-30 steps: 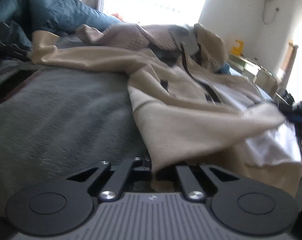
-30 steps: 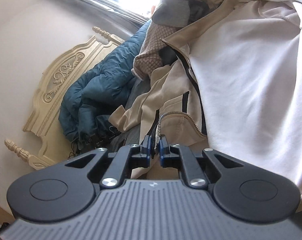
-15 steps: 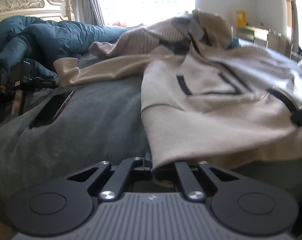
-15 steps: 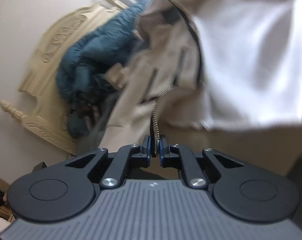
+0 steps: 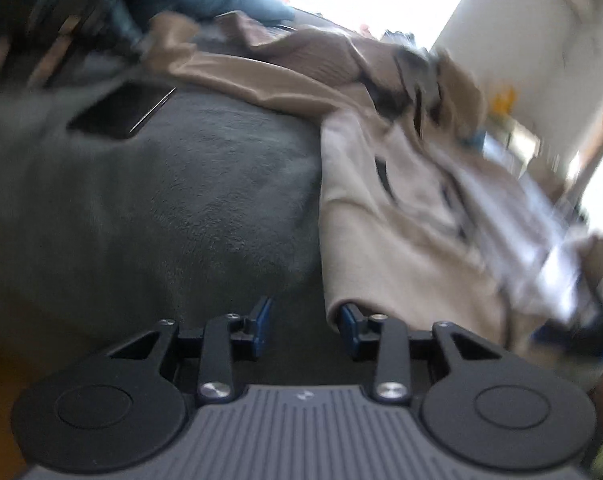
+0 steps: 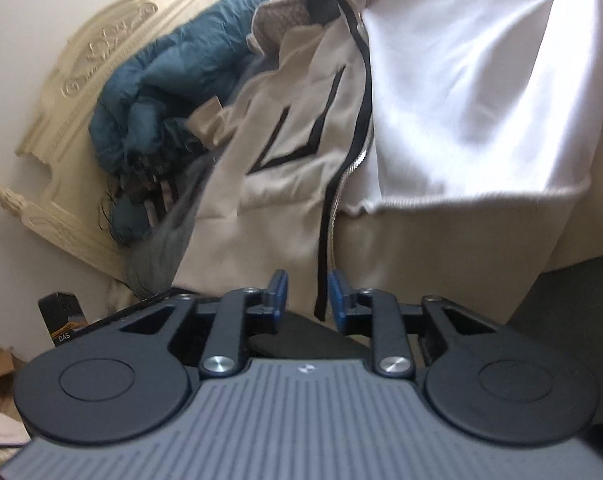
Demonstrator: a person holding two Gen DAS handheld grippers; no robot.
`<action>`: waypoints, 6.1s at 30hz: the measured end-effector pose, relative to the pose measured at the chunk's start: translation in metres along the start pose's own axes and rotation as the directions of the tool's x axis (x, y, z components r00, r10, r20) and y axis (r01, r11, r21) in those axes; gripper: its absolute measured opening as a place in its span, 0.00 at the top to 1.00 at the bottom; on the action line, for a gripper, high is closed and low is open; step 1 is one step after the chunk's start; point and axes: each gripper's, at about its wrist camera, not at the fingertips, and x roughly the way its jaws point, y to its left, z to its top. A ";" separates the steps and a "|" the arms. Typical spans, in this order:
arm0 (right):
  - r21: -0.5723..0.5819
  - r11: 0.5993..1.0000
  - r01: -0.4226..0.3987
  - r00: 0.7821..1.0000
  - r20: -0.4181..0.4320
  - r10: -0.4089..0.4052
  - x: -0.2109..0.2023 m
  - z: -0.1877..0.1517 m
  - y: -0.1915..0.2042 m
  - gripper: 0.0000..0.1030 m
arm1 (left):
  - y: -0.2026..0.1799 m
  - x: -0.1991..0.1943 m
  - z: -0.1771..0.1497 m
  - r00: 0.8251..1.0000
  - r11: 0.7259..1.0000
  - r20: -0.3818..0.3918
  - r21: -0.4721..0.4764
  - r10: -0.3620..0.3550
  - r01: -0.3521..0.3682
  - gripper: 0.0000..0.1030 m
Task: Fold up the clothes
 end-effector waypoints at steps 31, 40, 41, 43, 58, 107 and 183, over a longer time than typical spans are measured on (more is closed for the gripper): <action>0.077 0.997 -0.029 0.984 0.175 0.015 0.004 0.029 -0.006 0.95 | -0.051 0.040 -0.020 0.995 0.974 0.032 0.202 0.096 -0.101 0.96; 0.079 0.997 0.011 0.990 0.138 -0.022 -0.011 0.011 -0.015 0.96 | -0.071 0.007 -0.025 0.981 0.928 0.119 0.326 0.151 -0.182 0.97; 0.080 0.996 0.027 0.992 0.121 -0.037 -0.009 0.008 -0.017 0.96 | -0.067 0.012 -0.025 0.983 0.928 0.094 0.327 0.158 -0.180 0.97; 0.090 0.995 0.051 0.994 0.097 -0.060 -0.003 0.004 -0.021 0.96 | -0.060 0.021 -0.027 0.985 0.935 0.044 0.310 0.166 -0.172 0.97; -0.060 0.981 0.182 0.983 0.051 -0.179 0.014 0.005 -0.006 0.95 | -0.030 -0.007 -0.027 0.999 0.975 0.009 0.214 0.050 -0.051 0.69; -0.061 0.964 0.258 0.966 0.047 -0.255 0.019 0.003 0.002 0.92 | -0.039 0.094 0.034 0.983 0.984 -0.102 0.075 -0.153 0.161 0.88; 0.129 0.913 0.388 0.777 0.487 -0.399 -0.171 -0.003 -0.096 0.87 | -0.287 0.105 -0.116 0.939 0.549 -0.271 0.762 -0.211 0.343 0.50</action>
